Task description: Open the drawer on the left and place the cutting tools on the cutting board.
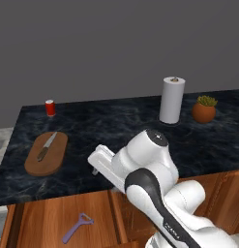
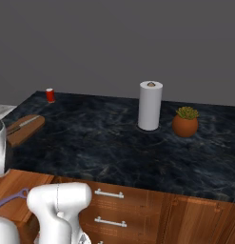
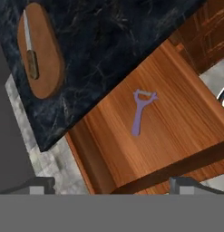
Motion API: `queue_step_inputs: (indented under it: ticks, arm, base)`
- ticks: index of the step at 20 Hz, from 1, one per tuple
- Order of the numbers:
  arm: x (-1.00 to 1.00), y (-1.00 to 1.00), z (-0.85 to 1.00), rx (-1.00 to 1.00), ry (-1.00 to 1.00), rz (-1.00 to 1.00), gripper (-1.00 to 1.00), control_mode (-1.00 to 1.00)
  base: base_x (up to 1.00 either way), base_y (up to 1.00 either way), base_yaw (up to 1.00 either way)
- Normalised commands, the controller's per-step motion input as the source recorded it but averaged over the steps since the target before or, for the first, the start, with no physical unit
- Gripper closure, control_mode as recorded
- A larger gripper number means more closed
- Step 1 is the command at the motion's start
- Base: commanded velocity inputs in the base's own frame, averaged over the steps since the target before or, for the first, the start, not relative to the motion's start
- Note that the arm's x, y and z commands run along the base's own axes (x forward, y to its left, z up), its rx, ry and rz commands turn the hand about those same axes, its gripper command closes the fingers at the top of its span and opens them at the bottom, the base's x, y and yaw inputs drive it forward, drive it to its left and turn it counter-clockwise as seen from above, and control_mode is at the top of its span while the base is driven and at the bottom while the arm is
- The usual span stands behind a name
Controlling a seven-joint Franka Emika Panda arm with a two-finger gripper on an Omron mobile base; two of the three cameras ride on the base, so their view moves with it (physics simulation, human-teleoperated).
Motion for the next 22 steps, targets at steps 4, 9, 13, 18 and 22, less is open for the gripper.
queue_step_inputs:
  ticks: [4, 9, 13, 18, 22]
  arm:
    - [-0.09, -0.11, -0.05, 0.05, 0.13, 0.0, -1.0, -1.0]
    - [0.0, 0.0, -0.27, -0.04, 0.13, 0.0, -1.0, -1.0]
    - [0.0, -0.03, -0.51, -0.08, 0.3, 0.0, -1.0, -1.0]
    - [0.0, -0.03, -0.63, -0.11, 0.32, 0.03, -1.0, -1.0]
    - [-0.01, 0.01, -0.33, -0.11, 0.06, 0.15, -1.0, -1.0]
  base:
    - [0.0, 0.0, 0.0]
    - [0.0, 0.0, 0.0]
    - [0.0, 0.0, 0.0]
    - [0.0, 0.0, 0.0]
    - [0.0, 0.0, 0.0]
